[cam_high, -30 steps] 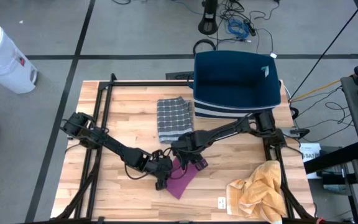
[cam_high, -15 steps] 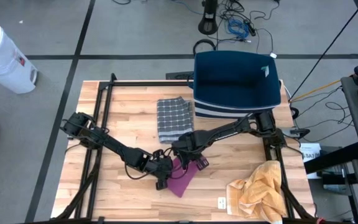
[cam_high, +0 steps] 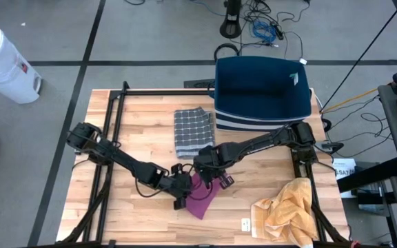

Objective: Fold towel
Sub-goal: Fold the pink towel

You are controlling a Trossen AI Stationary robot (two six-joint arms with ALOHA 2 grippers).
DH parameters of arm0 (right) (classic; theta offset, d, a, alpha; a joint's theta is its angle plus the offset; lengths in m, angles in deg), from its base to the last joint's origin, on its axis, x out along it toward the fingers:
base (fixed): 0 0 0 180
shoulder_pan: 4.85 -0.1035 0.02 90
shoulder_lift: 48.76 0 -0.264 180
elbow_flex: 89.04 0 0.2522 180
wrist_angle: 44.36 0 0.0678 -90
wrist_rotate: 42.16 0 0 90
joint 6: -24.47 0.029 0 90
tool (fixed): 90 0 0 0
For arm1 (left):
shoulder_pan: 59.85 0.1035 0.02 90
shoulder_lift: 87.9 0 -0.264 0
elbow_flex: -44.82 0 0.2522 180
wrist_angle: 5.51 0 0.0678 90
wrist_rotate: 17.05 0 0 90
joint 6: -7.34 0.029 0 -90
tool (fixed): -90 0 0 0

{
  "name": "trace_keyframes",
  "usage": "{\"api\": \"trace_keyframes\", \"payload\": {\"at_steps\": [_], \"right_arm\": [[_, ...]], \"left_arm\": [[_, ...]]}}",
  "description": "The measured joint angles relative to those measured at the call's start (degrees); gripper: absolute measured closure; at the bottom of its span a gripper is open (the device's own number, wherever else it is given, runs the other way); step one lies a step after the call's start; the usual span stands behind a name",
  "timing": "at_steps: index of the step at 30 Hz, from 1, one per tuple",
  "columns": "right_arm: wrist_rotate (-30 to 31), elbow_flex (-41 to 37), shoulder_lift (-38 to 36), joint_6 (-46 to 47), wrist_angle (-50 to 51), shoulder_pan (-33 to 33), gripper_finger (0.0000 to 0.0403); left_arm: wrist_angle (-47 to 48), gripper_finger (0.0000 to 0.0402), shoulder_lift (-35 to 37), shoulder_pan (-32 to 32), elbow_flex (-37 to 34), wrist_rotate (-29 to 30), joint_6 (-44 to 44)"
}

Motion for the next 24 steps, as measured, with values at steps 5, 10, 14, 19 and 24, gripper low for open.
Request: {"api": "trace_keyframes", "payload": {"at_steps": [5, 10, 14, 19, 24], "right_arm": [[0.14, 0.0, 0.0, 0.57, 0.07, -0.32, 0.04], [0.14, 0.0, 0.0, 0.68, 0.18, -0.44, 0.0401], [0.16, 0.0, 0.0, 0.78, -0.08, -0.44, 0.0401], [0.14, 0.0, 0.02, 1.03, -0.08, -0.44, 0.0401], [1.54, 0.0, 0.02, 1.25, 0.0, -0.59, 0.0401]], "left_arm": [[-0.19, 0.0217, 0.89, -0.15, 0.0, 0.72, 0.4], [-1.01, 0.0217, 0.67, -0.33, 0.0, -2.84, 0.18], [-0.54, 0.0218, 0.67, 0.0, 0.0, -2.47, -0.94], [-0.77, 0.0218, 0.22, 0.11, 0.0, -3.56, -1.9], [-2.81, 0.0218, -0.9, -0.09, 0.04, -6.76, -2.15]]}}
